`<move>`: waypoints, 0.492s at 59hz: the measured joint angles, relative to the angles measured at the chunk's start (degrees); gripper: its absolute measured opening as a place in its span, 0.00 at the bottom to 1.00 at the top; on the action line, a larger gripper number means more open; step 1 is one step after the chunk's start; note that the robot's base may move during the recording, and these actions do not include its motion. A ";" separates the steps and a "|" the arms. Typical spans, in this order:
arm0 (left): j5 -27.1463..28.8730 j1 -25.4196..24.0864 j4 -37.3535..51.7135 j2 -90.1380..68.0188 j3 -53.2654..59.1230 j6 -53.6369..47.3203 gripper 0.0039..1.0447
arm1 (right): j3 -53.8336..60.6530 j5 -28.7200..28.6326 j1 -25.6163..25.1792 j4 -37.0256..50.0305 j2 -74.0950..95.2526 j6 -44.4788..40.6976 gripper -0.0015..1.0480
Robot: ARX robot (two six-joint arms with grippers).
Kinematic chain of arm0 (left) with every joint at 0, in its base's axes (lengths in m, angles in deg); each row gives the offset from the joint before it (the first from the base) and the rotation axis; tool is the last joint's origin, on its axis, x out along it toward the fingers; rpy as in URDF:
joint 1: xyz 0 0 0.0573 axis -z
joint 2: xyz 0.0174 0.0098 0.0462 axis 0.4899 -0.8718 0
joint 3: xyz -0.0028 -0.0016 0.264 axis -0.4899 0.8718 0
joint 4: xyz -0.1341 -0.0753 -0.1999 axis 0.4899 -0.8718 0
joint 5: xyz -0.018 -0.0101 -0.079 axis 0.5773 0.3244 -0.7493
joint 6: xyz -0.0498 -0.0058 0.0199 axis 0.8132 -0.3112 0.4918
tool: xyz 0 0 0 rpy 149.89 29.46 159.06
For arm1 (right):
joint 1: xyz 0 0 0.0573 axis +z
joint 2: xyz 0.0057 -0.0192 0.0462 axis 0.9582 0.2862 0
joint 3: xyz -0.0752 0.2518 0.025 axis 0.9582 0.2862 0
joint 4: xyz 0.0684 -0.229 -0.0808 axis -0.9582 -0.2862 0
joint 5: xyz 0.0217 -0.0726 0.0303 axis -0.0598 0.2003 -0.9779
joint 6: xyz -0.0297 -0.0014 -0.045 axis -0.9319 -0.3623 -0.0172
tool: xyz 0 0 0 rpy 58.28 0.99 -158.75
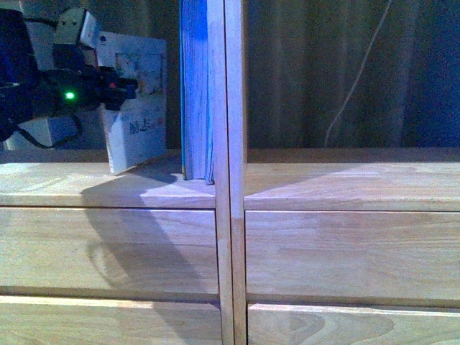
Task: Organize books on shelf
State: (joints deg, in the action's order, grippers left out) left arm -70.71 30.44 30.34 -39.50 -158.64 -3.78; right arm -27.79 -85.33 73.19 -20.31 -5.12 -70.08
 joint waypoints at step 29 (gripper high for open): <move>5.49 6.16 -1.60 -5.55 -6.82 -1.49 0.06 | 0.00 0.00 0.00 0.00 0.00 -0.02 0.93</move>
State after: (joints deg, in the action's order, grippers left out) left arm -65.22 36.60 28.75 -45.05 -165.46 -5.27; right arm -27.79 -85.33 73.19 -20.31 -5.12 -70.10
